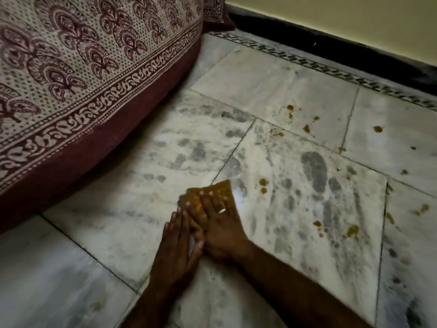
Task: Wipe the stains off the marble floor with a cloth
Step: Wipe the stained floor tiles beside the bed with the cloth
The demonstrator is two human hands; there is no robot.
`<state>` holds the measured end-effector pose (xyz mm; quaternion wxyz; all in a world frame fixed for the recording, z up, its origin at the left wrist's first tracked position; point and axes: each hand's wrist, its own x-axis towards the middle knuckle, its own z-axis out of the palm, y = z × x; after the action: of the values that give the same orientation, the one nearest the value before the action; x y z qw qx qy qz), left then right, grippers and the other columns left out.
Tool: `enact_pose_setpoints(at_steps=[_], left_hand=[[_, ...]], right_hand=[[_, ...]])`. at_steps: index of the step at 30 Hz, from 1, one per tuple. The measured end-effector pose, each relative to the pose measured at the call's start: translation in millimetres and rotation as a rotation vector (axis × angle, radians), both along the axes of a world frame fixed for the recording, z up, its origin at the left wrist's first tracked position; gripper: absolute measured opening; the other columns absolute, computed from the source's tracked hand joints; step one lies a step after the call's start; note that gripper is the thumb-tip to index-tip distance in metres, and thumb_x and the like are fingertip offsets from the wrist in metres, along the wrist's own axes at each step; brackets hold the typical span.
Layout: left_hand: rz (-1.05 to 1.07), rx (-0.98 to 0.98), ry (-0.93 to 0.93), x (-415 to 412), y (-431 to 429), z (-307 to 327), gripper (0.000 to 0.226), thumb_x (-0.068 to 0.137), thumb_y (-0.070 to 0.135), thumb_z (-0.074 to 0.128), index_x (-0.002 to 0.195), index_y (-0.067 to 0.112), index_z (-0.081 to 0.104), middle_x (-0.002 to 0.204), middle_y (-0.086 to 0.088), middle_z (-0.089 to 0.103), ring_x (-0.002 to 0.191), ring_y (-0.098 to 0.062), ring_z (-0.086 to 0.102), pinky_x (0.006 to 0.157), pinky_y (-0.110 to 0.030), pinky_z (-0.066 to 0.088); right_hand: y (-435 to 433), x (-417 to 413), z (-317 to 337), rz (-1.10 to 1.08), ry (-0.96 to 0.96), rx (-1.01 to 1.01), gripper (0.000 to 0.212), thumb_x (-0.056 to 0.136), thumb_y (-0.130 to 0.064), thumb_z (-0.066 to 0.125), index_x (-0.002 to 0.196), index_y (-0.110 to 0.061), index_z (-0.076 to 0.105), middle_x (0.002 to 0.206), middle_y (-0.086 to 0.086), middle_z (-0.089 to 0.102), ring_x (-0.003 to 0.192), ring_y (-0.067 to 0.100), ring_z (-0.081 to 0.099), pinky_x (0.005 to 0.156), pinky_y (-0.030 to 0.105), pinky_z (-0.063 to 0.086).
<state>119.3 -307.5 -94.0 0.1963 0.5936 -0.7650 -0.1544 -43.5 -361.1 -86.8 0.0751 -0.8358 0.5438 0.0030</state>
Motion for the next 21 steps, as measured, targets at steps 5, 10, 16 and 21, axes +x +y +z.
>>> enact_pose_setpoints(at_steps=[5, 10, 16, 21], left_hand=[[-0.033, -0.026, 0.054, 5, -1, 1, 0.075, 0.105, 0.054, 0.020, 0.158, 0.000, 0.021, 0.168, -0.015, 0.015, 0.156, -0.023, 0.009, 0.126, -0.035, 0.004], [-0.107, -0.068, -0.069, -4, 4, -8, 0.075, 0.105, 0.055, 0.025, 0.155, -0.001, 0.029, 0.165, -0.016, 0.024, 0.154, -0.026, 0.020, 0.125, -0.039, 0.013], [-0.147, -0.249, -0.101, -21, 3, -18, 0.070, 0.107, 0.046, 0.028, 0.144, -0.012, 0.041, 0.156, -0.026, 0.037, 0.145, -0.036, 0.035, 0.121, -0.048, 0.023], [-0.221, -0.150, -0.126, -38, 6, -15, 0.080, 0.104, 0.057, 0.023, 0.149, -0.007, 0.038, 0.159, -0.022, 0.035, 0.147, -0.031, 0.028, 0.124, -0.038, 0.011]], right_hand=[[98, -27, 7, 0.195, -0.041, -0.015, 0.078, 0.086, -0.053, 0.051, 0.158, -0.027, 0.037, 0.166, 0.004, 0.034, 0.153, 0.027, 0.030, 0.120, 0.051, 0.023], [60, -86, 5, -0.086, 0.037, -0.045, 0.076, 0.091, -0.051, 0.047, 0.162, -0.035, 0.025, 0.169, 0.007, 0.023, 0.155, 0.031, 0.026, 0.120, 0.054, 0.018], [35, -58, 4, 0.037, 0.027, 0.031, 0.071, 0.092, -0.058, 0.040, 0.159, -0.037, 0.030, 0.167, 0.010, 0.029, 0.154, 0.034, 0.028, 0.121, 0.056, 0.018], [120, -121, 10, 0.009, 0.050, 0.006, 0.079, 0.087, -0.056, 0.047, 0.161, -0.039, 0.024, 0.169, 0.007, 0.025, 0.155, 0.028, 0.025, 0.119, 0.055, 0.024]])
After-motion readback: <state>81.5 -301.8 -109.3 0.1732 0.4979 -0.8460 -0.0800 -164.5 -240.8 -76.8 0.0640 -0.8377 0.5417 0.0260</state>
